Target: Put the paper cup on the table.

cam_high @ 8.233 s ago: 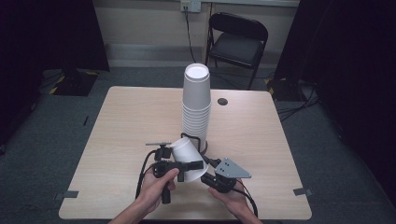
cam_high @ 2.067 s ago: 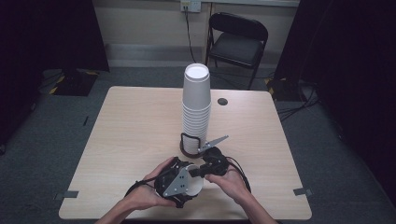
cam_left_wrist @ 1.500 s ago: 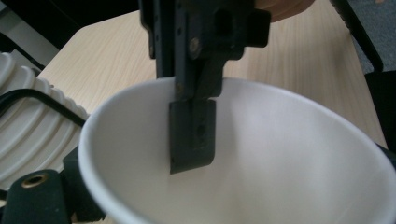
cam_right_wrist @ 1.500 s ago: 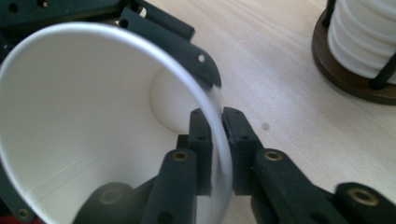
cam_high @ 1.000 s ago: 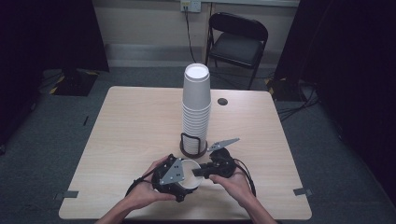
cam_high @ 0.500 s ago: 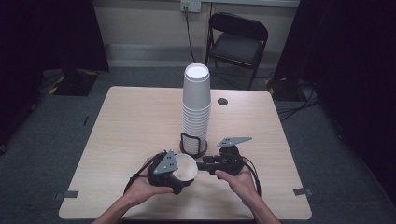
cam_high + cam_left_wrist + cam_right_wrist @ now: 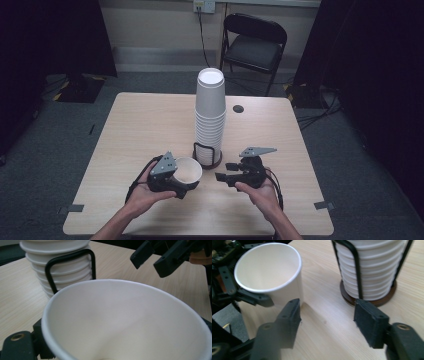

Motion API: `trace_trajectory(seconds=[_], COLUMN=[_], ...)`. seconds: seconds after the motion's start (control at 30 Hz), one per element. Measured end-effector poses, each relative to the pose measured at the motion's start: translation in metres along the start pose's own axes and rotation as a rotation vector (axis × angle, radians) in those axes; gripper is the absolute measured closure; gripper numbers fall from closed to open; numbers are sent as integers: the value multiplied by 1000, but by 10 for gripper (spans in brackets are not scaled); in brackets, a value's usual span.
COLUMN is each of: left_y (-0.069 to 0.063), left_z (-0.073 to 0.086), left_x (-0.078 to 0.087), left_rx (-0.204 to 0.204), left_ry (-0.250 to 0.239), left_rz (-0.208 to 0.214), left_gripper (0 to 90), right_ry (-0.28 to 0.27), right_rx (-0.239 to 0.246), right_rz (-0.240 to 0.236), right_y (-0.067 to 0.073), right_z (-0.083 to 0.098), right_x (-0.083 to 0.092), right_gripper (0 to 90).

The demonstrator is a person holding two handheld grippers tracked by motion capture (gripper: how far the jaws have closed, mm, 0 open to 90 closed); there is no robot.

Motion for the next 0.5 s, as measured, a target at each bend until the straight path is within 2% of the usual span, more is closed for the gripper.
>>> trace_trajectory(seconds=[0.17, 0.27, 0.4, 0.5], left_y=[13, 17, 23, 30], left_z=[-1, -2, -5, -8], left_x=[6, 11, 17, 20], left_rx=[43, 75, 83, 100], left_ry=[-31, -47, -63, -75], left_rz=[-72, -84, -101, -127], left_gripper=[111, 111, 110, 109], right_ry=[-1, -19, -30, -38], right_rx=[13, 2, -10, -22], right_rz=[21, 48, 84, 100], right_y=[-3, -7, -14, -20], right_z=[6, 11, 16, 20], right_x=[6, 12, 20, 24], right_gripper=[291, 246, 225, 207])
Point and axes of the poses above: each handheld gripper's, and its own axes: x roughly backward along the jaws, z roughly out of its underside, y roughly to its left, the point moved 5 cm from there along -x, roughly forward along the jaws, and after that the axes turned 6 degrees about z, right-handed, at the moved point
